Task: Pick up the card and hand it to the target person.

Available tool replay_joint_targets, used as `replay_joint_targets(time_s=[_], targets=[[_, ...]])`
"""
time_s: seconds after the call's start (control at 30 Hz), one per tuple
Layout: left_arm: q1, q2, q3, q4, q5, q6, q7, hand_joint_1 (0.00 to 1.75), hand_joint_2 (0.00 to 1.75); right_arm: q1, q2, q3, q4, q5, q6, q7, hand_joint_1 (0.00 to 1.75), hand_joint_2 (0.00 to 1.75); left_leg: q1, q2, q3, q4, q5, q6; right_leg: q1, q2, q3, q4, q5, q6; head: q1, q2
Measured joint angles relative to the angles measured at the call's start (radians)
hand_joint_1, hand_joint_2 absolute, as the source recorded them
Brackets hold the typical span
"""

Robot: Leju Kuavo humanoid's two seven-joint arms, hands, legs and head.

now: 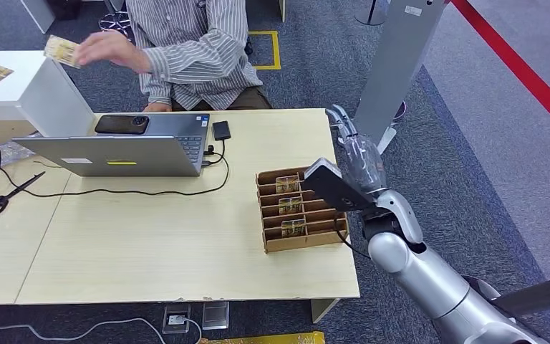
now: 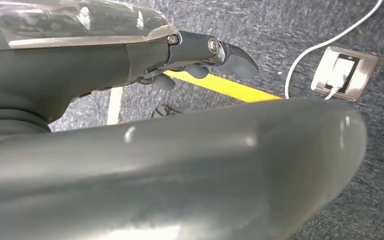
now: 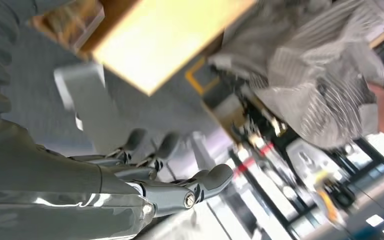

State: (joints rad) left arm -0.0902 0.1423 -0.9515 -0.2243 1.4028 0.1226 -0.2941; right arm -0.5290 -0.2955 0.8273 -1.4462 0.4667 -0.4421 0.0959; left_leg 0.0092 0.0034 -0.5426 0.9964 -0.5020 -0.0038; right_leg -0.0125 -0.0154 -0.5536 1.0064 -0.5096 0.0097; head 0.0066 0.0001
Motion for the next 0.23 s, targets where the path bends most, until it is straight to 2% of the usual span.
replay_joint_targets(time_s=[0.13,0.23], targets=[[0.001,0.0,0.0,0.0,0.012,0.02,0.021,0.0,0.0,0.064,-0.003,-0.014,-0.037,-0.264,0.029,-0.042,0.0,1.75,0.0,0.0,0.0,0.0,0.0,0.0,0.0,0.0,0.0,0.0,0.0,0.0,0.0,0.0],[0.002,0.0,0.002,0.0,0.017,0.03,0.03,0.0,0.0,0.111,-0.007,-0.028,-0.063,-0.378,0.035,-0.057,0.0,1.75,0.0,0.0,0.0,0.0,0.0,0.0,0.0,0.0,0.0,0.0,0.0,0.0,0.0,0.0]])
